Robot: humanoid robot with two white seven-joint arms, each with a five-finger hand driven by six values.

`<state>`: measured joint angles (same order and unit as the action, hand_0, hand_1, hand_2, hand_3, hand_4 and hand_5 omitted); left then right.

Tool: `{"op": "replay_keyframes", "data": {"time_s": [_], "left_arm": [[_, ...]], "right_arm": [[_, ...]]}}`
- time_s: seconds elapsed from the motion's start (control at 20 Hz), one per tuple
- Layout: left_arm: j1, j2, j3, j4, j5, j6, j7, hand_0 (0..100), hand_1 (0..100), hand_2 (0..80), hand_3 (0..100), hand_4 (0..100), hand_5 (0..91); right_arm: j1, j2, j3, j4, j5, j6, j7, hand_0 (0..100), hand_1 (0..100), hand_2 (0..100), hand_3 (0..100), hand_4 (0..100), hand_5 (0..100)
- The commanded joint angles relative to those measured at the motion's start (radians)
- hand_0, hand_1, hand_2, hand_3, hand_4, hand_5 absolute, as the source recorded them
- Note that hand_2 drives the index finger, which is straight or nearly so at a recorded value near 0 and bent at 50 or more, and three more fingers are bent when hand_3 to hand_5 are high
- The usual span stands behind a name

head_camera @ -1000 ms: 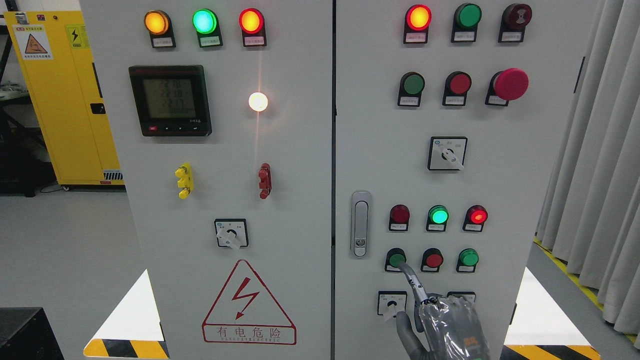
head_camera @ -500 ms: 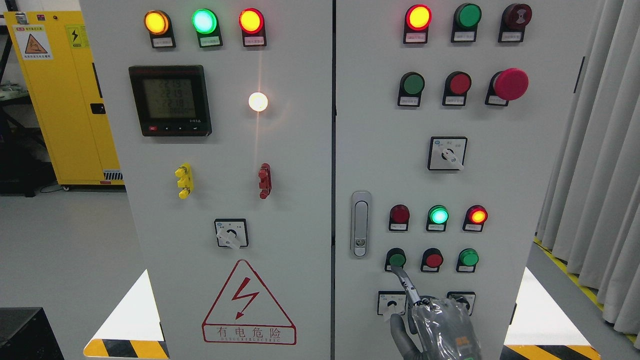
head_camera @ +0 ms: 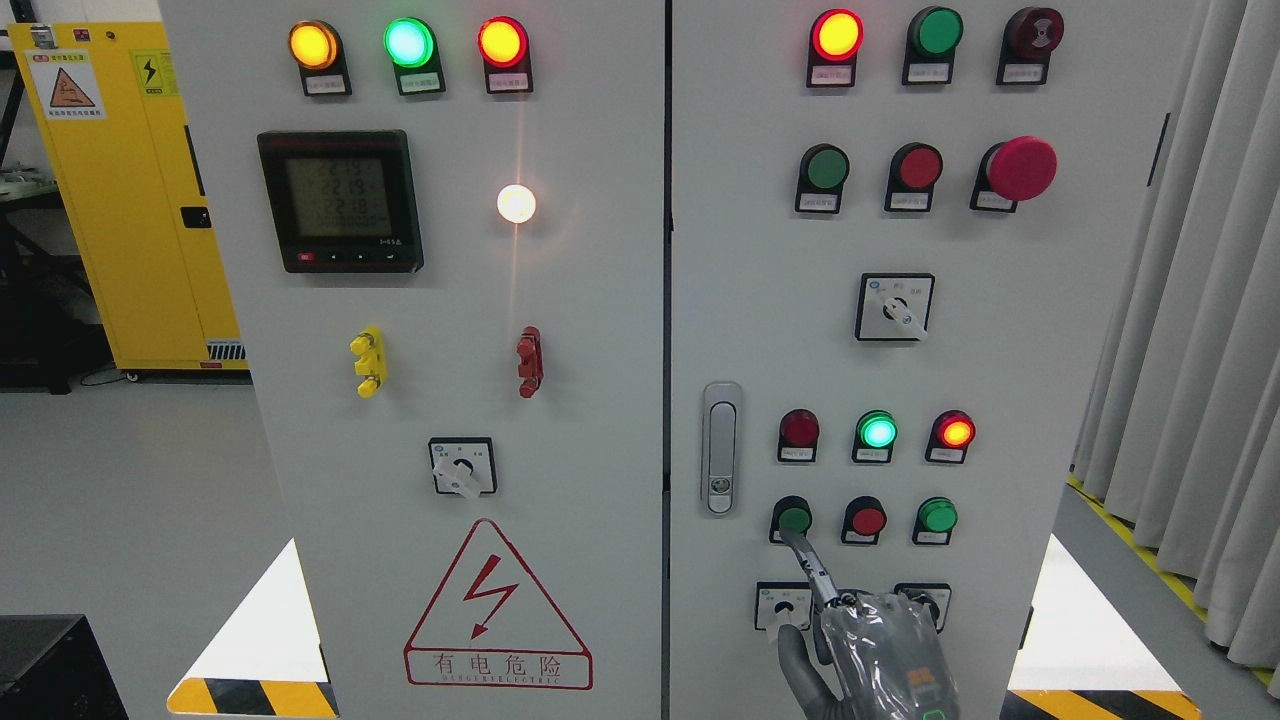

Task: Press green start button
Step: 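Press the green push button inward with the right hand's fingertip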

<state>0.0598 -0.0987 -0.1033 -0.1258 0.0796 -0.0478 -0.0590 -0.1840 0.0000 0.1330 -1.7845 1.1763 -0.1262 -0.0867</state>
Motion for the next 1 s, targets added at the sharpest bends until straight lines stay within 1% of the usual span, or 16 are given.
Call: {"op": "replay_keyframes", "data": {"time_s": [0.0, 0.15, 0.9, 0.95], "left_arm": [[0.0, -0.001, 0.001, 0.0, 0.0, 0.0, -0.001, 12, 56, 0.0, 0, 0, 0.0], [0.0, 0.001, 0.001, 0.0, -0.001, 0.0, -0.001, 12, 56, 0.0, 0, 0, 0.0], [0.0, 0.001, 0.001, 0.0, 0.0, 0.0, -0.001, 12, 56, 0.0, 0, 0, 0.0], [0.0, 0.001, 0.001, 0.0, 0.0, 0.0, -0.001, 12, 56, 0.0, 0, 0, 0.0]], "right_arm": [[-0.005, 0.012, -0.004, 0.016, -0.001, 0.0, 0.002, 71, 86, 0, 94, 95, 100], [-0.008, 0.012, -0.006, 0.017, -0.027, 0.002, 0.002, 71, 86, 0, 94, 95, 100], [-0.022, 0.012, -0.006, 0.036, -0.03, 0.01, 0.005, 71, 86, 0, 93, 95, 100], [-0.022, 0.012, -0.006, 0.037, -0.041, 0.01, 0.015, 72, 86, 0, 93, 95, 100]]}}
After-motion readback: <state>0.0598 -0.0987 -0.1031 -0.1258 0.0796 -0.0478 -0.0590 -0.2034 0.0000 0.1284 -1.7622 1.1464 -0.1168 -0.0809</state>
